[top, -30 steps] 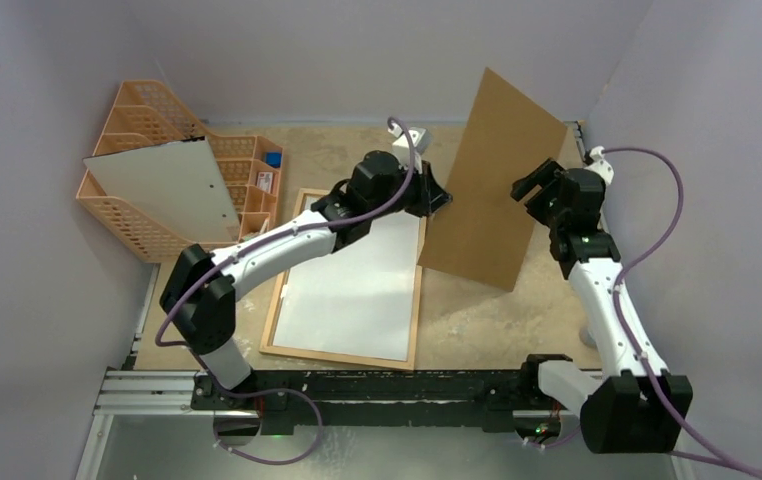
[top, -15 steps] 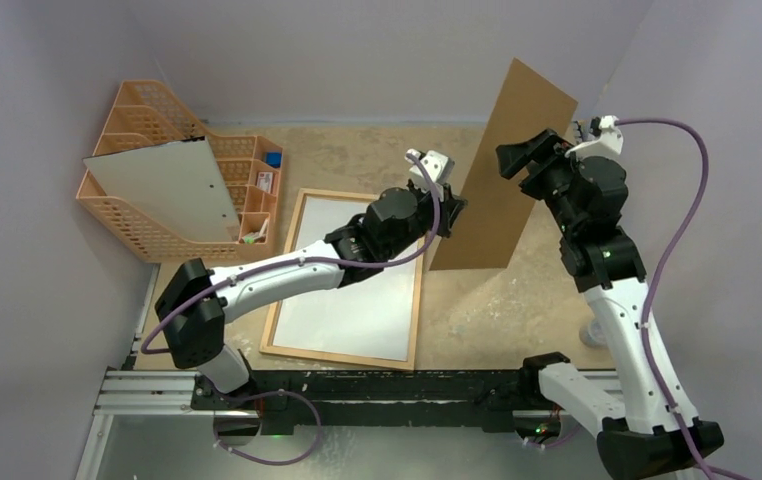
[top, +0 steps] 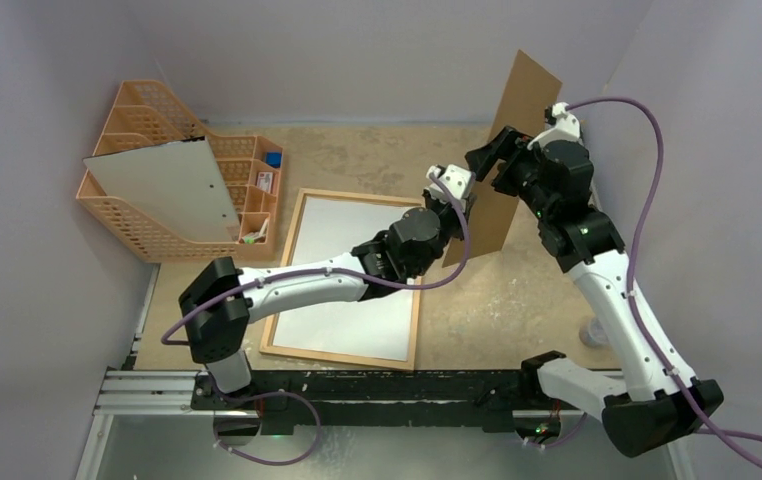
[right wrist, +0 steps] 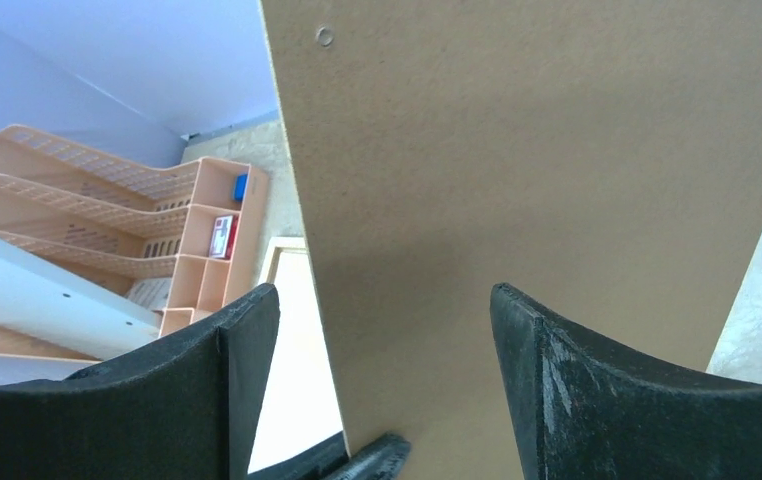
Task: Put the photo into the frame
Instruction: Turn over the photo frame item.
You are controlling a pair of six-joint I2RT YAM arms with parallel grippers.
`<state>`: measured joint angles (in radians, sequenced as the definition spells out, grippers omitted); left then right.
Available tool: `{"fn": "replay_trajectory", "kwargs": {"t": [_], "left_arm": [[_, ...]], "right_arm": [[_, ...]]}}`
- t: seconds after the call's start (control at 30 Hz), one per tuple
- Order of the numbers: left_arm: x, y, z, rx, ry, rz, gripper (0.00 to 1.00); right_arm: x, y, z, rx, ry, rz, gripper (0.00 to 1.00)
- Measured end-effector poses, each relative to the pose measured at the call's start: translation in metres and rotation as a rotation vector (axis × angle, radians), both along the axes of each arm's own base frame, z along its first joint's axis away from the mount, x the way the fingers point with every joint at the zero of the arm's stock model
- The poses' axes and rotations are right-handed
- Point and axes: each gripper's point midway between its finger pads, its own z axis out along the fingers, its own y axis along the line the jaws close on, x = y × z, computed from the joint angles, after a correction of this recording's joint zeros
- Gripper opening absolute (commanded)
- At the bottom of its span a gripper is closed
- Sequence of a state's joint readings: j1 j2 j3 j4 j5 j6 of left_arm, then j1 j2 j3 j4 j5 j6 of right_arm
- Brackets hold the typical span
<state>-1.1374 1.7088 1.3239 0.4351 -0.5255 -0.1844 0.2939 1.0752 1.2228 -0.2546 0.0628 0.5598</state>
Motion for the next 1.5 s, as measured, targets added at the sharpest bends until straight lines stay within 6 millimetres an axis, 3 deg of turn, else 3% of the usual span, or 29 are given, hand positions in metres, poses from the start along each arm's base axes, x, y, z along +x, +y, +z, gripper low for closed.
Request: {"fn": "replay_trajectory", "kwargs": {"t": [0.4, 0.6, 0.77, 0.93, 1.17, 1.33, 1.5], "left_arm": [[-0.018, -0.013, 0.000, 0.067, -0.089, 0.054, 0.00], [-0.017, -0.017, 0.002, 0.071, -0.099, 0.058, 0.00], [-0.015, -0.023, 0.003, 0.090, -0.106, 0.055, 0.01], [-0.017, -0.027, -0.002, 0.116, -0.104, 0.039, 0.17], [-0.022, -0.033, -0.007, 0.119, -0.083, 0.000, 0.26], [-0.026, -0.038, -0.010, 0.108, -0.072, -0.034, 0.35], [-0.029, -0.041, -0.017, 0.102, -0.052, -0.077, 0.51]], "right_arm": [[0.012, -0.015, -0.020, -0.088, 0.080, -0.155, 0.66], [0.012, -0.022, -0.027, -0.128, 0.115, -0.198, 0.53], [0.010, -0.030, -0.024, -0.147, 0.116, -0.233, 0.35], [0.008, -0.032, -0.027, -0.151, 0.132, -0.247, 0.21], [0.003, -0.035, -0.036, -0.163, 0.172, -0.259, 0.00], [0.003, -0.036, -0.035, -0.160, 0.168, -0.268, 0.00], [0.003, -0.039, -0.034, -0.161, 0.165, -0.287, 0.00]]}}
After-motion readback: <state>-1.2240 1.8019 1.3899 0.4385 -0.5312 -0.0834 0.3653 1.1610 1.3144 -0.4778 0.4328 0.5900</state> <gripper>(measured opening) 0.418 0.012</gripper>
